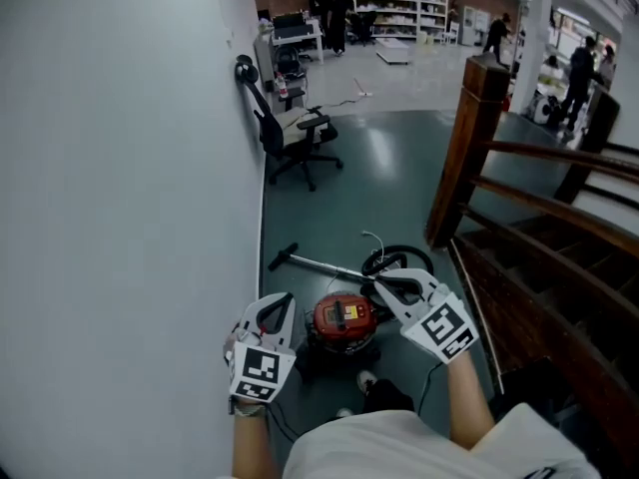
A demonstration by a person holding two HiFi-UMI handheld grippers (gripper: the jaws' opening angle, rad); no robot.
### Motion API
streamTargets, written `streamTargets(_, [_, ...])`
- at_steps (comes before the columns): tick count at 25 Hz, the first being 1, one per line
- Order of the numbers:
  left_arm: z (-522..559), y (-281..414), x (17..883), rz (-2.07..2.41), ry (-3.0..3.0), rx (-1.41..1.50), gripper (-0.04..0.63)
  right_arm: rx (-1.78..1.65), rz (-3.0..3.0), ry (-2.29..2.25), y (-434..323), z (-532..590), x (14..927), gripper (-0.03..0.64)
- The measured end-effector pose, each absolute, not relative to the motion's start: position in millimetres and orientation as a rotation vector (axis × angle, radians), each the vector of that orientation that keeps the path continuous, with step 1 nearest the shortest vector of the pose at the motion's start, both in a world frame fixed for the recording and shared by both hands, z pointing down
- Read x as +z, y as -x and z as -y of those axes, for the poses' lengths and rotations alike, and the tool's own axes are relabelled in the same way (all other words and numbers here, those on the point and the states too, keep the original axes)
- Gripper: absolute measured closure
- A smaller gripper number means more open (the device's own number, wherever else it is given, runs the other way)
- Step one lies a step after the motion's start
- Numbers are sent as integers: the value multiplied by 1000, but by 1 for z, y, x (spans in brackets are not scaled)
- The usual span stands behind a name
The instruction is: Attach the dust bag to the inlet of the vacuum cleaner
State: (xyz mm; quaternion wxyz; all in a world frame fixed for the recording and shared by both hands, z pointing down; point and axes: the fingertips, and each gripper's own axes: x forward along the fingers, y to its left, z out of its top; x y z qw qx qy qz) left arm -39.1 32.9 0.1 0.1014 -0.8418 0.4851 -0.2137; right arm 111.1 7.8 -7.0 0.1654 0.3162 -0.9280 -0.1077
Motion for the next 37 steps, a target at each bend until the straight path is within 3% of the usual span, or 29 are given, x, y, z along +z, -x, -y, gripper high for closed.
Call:
streamTargets(12, [-39, 37, -43, -1376, 2319, -668, 594, -449, 2651, -913, -109, -22, -55, 588])
streamTargets(37, [-22, 28, -29, -1335, 2340, -677, 594, -462, 2624, -930, -116, -4, -47, 588])
